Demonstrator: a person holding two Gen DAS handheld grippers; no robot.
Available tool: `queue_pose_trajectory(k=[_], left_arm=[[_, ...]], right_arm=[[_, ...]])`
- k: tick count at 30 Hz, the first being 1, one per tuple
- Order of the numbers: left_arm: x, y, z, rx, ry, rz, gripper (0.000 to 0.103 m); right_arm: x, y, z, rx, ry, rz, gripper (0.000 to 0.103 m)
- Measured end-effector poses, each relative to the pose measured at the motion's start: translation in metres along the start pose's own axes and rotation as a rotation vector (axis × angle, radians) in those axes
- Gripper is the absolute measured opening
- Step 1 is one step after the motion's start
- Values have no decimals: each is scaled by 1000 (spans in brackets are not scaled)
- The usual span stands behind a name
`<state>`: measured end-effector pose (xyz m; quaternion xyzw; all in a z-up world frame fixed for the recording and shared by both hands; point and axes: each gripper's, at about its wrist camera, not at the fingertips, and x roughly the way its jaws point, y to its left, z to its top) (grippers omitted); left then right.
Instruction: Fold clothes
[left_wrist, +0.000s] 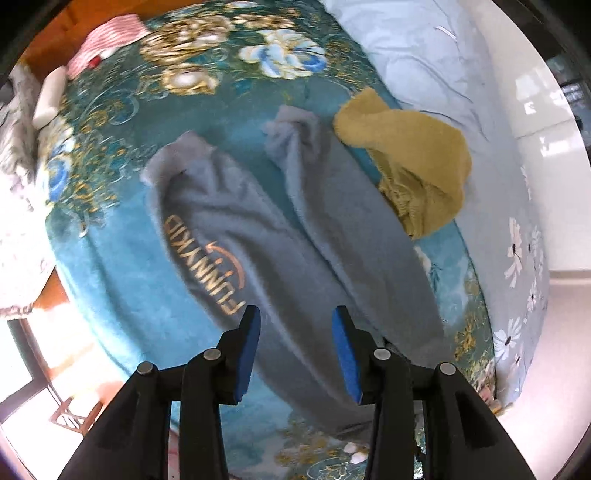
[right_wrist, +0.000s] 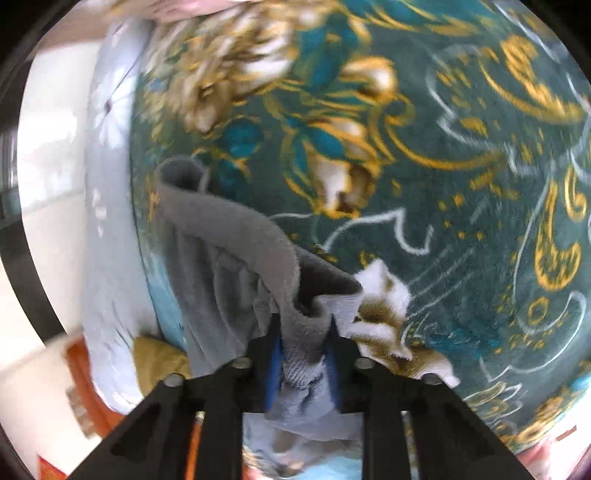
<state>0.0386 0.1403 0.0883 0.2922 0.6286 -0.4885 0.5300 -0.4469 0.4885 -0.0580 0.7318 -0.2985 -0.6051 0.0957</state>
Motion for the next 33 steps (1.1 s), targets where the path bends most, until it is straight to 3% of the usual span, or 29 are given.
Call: queue_pose_trajectory(k=[2,5,9,11,14,15,18,20,23,28,30,33], left_arm=[[-2,11,-2,-24,-4,7,41],[-4,30,0,-64,-11,10,41],[-5,56,8,-111,-24,3,41],[-3,69,15,-129,-25,6,41],[3,90,27,-165,-11,5,41],[6,96,33,-177,-2,6,41],[14,109,59,-208,16,-13,41],[19,114,79,-219,24,-43,41],[30,119,109,-239,40,-106,46],[76,130,152,-422,121,-268,46],[94,126,164,-450,151,-304,46],[120,114,182,-453,195,-335,46]], right_arm=[[-8,13,-2,-127,-11,-57,14],[-33,22,-2,-202,-56,-50,10],[-74,13,20,-126,-167,6,9],[-86,12,31,-126,-205,-49,9],[-86,13,27,-122,-185,-107,9],[-84,13,22,-120,-173,-127,14],[-87,15,3,-77,-211,-205,24],[-96,19,-14,-22,-280,-222,51],[-110,42,-42,-19,-351,-210,54],[-104,97,-96,-113,-377,-115,58],[-86,120,-122,-163,-325,-67,60],[-46,163,-164,-295,-216,-102,66]])
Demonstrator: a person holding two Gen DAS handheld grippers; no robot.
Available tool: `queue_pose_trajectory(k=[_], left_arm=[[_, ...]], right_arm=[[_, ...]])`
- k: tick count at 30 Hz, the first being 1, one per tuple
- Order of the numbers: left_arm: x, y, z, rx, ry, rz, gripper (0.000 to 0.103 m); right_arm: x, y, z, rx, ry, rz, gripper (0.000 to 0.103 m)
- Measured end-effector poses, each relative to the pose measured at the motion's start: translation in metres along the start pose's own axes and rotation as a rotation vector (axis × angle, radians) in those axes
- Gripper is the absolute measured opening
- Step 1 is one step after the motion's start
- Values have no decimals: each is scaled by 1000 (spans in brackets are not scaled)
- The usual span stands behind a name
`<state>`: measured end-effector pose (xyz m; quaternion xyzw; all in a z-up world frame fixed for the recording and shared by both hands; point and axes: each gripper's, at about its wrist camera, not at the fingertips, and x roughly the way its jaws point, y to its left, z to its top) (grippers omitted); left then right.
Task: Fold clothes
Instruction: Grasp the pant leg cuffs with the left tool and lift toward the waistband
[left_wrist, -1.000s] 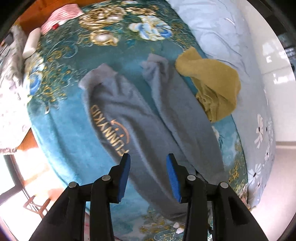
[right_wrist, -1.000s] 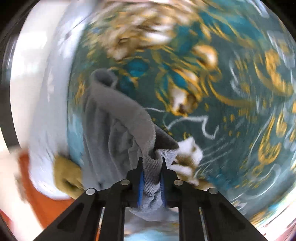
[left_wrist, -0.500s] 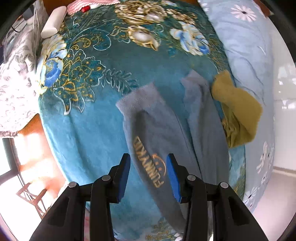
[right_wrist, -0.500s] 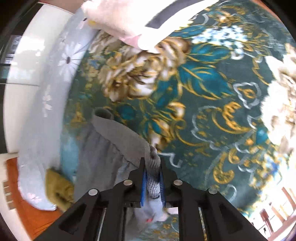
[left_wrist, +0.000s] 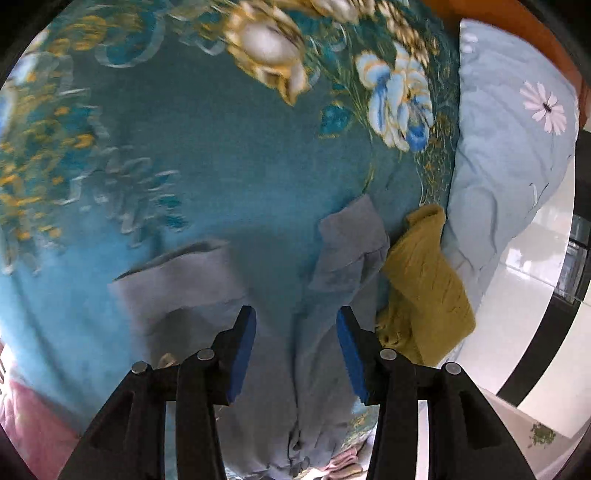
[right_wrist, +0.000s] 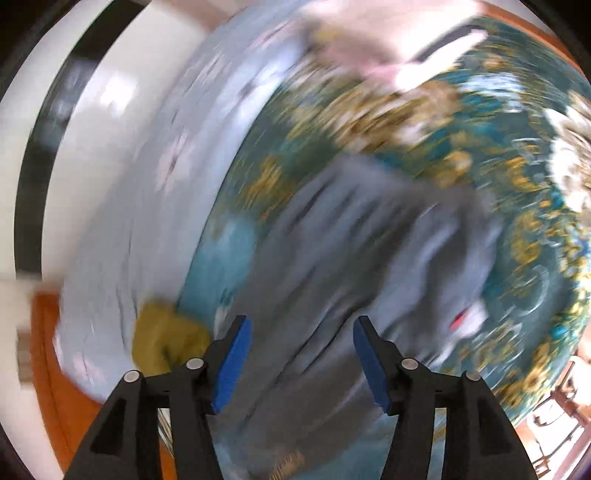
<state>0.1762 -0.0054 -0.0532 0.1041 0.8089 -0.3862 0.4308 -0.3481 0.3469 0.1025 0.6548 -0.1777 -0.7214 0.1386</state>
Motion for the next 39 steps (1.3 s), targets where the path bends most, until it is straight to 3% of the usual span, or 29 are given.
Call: queue_pose_trajectory(k=[4,7,12,16,20,22,25,27,29,31,34,39], left_arm=[[36,-15,16,33,44,45,47],[59,-17,27,-2,68,15,47],[87,-23,45,-68,88,-60,48],[105,-31,49,-57,116,-69,47],[110,-43,49,-24,133,-85,12],[98,-61,51,69,86,-69,11],[64,-90,54,235,-15,-106,10],[45,-105,52,369,-80,-94,10],[52,-106,54,457,-87,20,11],[79,-94,62,434,-18,137,11],[91,-82,72,340,6,153,12],[90,-98,68,374,1,178,12]], right_arm=[[41,69,-46,-197,157,-21,67],[57,101,-67,-306,234,-50,67],[61,130,-75,-430,263,-105,68],[69,127,-70,-420,271,-146,68],[78,122,-68,-389,292,-169,68],[84,120,-70,-378,303,-180,68],[86,120,-70,-379,303,-178,68],[87,120,-69,-382,299,-177,68],[87,116,-68,-372,296,-177,68],[86,113,-66,-359,294,-174,68],[78,106,-62,-349,278,-173,68],[65,83,-44,-268,225,-160,68]])
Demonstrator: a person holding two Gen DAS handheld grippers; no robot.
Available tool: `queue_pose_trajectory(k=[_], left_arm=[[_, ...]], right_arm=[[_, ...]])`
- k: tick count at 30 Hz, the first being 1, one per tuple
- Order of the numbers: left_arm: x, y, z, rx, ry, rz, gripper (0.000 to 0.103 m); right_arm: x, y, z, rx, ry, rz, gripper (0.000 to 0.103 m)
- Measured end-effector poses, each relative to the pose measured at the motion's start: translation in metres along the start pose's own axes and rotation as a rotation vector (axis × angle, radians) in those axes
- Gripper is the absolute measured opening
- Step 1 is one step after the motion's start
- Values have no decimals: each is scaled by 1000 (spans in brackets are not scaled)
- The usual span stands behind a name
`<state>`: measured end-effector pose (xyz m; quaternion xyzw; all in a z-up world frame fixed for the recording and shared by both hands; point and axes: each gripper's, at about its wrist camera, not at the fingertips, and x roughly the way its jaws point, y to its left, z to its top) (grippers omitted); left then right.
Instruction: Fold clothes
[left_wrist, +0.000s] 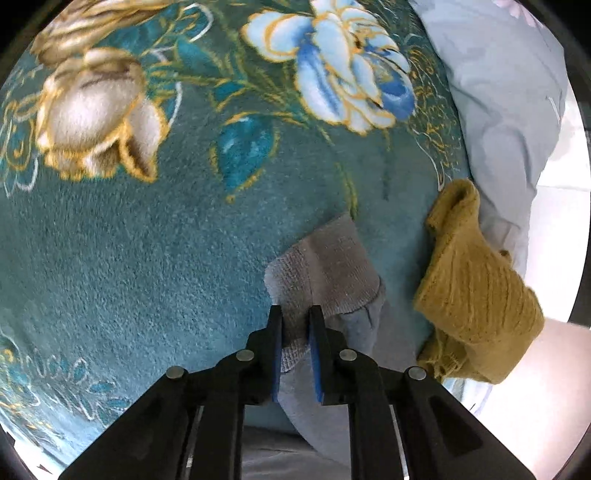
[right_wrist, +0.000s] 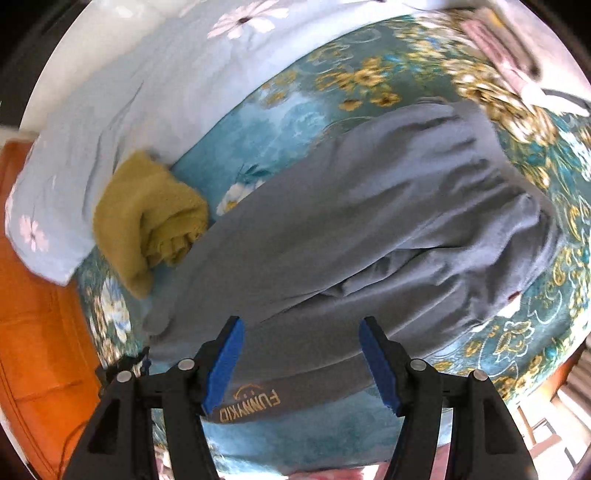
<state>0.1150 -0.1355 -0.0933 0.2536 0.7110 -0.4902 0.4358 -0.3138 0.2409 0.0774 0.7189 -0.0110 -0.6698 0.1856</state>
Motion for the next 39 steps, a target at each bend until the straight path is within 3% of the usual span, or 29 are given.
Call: queue_pose_trajectory(k=[3,5,6,10,15,17,20,25,32,34,39], left_arm=[[-9,-3,4,-6,-16,12,16],[-19,-2,7,-31,-32,25,31],[-25,0,9,-53,-42,27,32],[-49,-4,15,-139,-77,-76,32],[-38,-28,2,-212,-16,-179,35],[-30,-40,-5,-216,15,-176,38],[-8,-58,-7,-231,40,-78,40],[30,-60,1,-345,33,43,40],[48,-62,13,-461,55,152,40],[50,-66,16,-467,73,189,40],[53,-75,20,-465,96,272,39]], right_arm=[[-2,-19,8,76,-21,24,68],[-3,-30,18,106,-35,38,68],[-3,-35,23,112,-38,47,68],[6,-54,56,162,-55,94,68],[32,-74,103,306,-57,205,68],[44,-76,122,346,-45,227,68],[65,-79,150,387,-27,230,68],[104,-83,190,449,8,166,68],[145,-93,221,553,29,-31,67],[151,-97,225,592,51,-76,60],[154,-106,225,663,104,-144,26]])
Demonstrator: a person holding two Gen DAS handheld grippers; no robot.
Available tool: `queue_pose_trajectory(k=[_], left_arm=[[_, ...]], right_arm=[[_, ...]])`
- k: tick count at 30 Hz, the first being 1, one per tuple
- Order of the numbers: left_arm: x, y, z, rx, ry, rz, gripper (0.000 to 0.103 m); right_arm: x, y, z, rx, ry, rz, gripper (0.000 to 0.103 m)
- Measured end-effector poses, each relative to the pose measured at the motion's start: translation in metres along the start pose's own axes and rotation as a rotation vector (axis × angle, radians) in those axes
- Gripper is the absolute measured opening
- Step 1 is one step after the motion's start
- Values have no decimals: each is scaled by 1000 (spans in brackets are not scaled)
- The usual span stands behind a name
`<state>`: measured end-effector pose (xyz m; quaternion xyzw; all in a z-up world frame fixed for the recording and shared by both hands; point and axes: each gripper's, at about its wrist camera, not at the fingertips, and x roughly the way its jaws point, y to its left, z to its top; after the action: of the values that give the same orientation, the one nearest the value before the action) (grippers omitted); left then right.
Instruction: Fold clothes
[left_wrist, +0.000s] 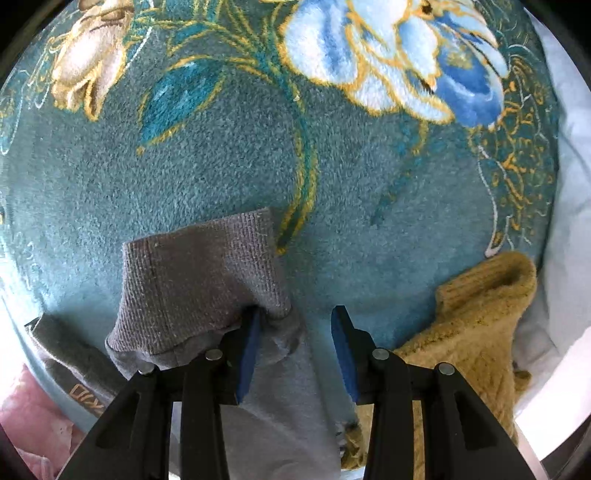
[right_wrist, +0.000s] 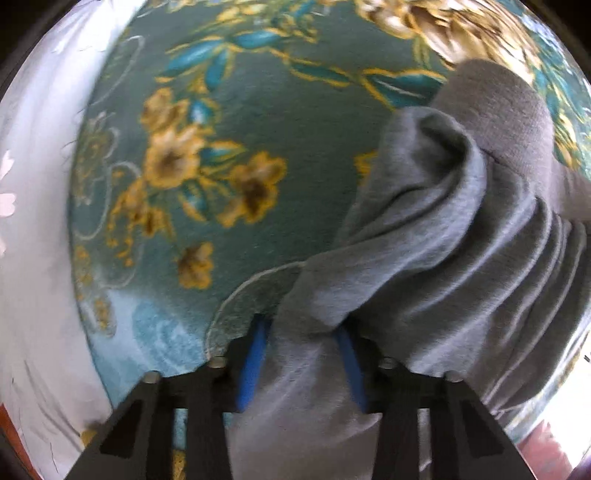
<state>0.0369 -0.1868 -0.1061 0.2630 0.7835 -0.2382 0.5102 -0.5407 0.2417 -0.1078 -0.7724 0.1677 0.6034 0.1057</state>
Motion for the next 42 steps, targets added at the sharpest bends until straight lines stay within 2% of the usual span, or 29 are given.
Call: queue_pose_trajectory(k=[2,3,5,7,9,11,13,15,17,18,20,23,26,30,32,34,37,38,39,41,42], left_arm=[[-1,-2,-1,13,-3,48,20],[-1,-2,-2,19,-4,70,16],[-4,0,-4,40,-7,77,10],[-8,3,-7,67,-11,70,8],[-20,5,-12,100,-17,43,7],[-43,7,-19,152,-18,-49,7],[-76,12,-29,227,-11,-206,7],[-112,27,-41,328,-41,-336,7],[-141,51,-54,437,-74,-429,7],[-146,71,-61,470,-72,-453,7],[-138,97,-61,491,-71,-442,8],[-102,139,-64,482,-86,-335,8],[-59,183,-54,375,-64,-230,7],[-46,215,-57,281,-65,-214,7],[-58,209,-63,321,-82,-246,7],[-84,197,-72,415,-125,-289,7],[-128,189,-92,539,-184,-425,7],[-130,193,-95,561,-187,-431,7],[-124,199,-97,576,-181,-405,8],[-112,211,-100,605,-169,-353,8],[-100,224,-100,605,-155,-297,8]], right_arm=[[-1,-5,1,-5,18,7,20],[-2,-8,1,-8,26,21,16],[-7,-13,-1,-18,32,51,12],[-15,-18,-5,-41,31,78,10],[-31,-22,-12,-68,23,140,9],[-49,-25,-19,-103,13,222,8],[-78,-29,-28,-157,-8,345,8],[-112,-42,-38,-216,-43,467,8],[-137,-62,-47,-266,-72,530,8],[-147,-72,-51,-287,-85,551,8],[-149,-103,-61,-307,-93,529,8],[-127,-143,-66,-265,-62,446,8],[-96,-177,-68,-192,-16,353,8],[-79,-191,-74,-181,0,292,8],[-85,-186,-76,-212,-13,299,8],[-95,-177,-73,-257,-43,326,8],[-119,-179,-73,-303,-104,393,8],[-123,-182,-73,-312,-117,396,8],[-126,-186,-72,-320,-126,389,8],[-114,-194,-70,-317,-110,324,8],[-107,-198,-70,-310,-94,288,8]])
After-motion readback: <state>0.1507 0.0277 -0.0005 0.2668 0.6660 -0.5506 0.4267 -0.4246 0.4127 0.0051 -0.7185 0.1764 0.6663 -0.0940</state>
